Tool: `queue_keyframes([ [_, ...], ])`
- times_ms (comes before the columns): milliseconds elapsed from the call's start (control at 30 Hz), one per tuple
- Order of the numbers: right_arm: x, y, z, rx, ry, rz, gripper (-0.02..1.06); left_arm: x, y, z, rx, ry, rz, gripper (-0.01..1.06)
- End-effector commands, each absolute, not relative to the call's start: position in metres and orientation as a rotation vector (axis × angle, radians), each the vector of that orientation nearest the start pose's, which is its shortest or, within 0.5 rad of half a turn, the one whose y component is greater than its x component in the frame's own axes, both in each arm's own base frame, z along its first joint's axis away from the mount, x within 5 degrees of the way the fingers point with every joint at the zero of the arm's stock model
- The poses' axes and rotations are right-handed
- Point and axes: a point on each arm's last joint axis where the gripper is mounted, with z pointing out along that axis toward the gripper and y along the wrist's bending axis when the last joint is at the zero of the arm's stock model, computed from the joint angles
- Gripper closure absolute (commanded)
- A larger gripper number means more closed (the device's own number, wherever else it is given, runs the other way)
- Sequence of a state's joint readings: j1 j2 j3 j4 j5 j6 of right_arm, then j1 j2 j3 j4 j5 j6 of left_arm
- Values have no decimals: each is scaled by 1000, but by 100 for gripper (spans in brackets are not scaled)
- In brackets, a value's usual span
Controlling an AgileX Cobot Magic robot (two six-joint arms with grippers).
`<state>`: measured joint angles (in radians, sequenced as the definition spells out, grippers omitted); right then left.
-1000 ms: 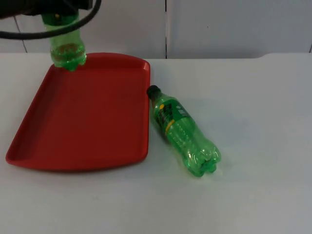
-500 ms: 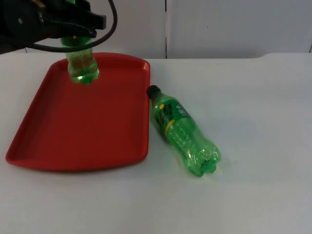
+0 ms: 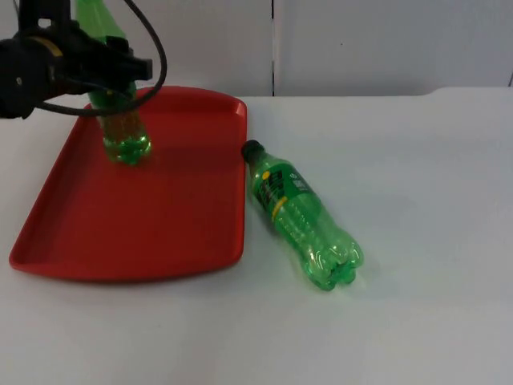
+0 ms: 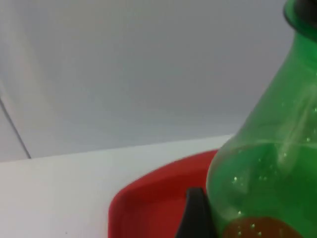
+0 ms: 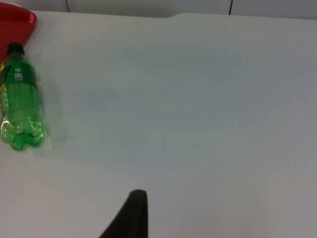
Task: Place the bottle upright on the tray.
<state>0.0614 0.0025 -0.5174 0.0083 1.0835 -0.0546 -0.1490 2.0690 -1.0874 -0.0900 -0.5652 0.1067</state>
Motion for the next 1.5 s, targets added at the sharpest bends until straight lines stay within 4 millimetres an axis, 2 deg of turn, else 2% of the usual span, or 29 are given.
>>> queue_keyframes([
  [0,-7,0,280,-116,2041,8,8,427,-60,139,149,1867,-39,105],
  [100,-7,0,280,-116,2041,8,8,428,-60,133,143,1878,-43,105],
  [600,-7,0,280,-116,2041,8,8,427,-61,131,166,1903,-42,103],
  [667,-7,0,280,-116,2041,8,8,426,-62,129,182,1916,-42,93],
  [733,-7,0,280,-116,2041,8,8,426,-62,129,183,1920,-42,78],
  [767,-7,0,280,-116,2041,8,8,426,-62,129,183,1920,-42,78],
  [800,-7,0,280,-116,2041,8,8,426,-62,129,183,1920,-42,67],
  [833,-7,0,280,-116,2041,8,8,426,-62,129,183,1922,-42,50],
  [867,-7,0,280,-116,2041,8,8,426,-62,129,179,1922,-43,45],
  [900,-7,0,280,-116,2041,8,8,426,-62,129,177,1925,-43,33],
  [933,-7,0,280,-116,2041,8,8,426,-62,129,177,1925,-43,33],
  [1000,-7,0,280,-116,2041,8,8,426,-62,129,177,1925,-43,20],
  [1133,-7,0,280,-116,2041,8,8,426,-62,129,177,1926,-43,14],
  [1467,-7,0,280,-116,2041,8,8,426,-61,128,141,1937,-51,14],
])
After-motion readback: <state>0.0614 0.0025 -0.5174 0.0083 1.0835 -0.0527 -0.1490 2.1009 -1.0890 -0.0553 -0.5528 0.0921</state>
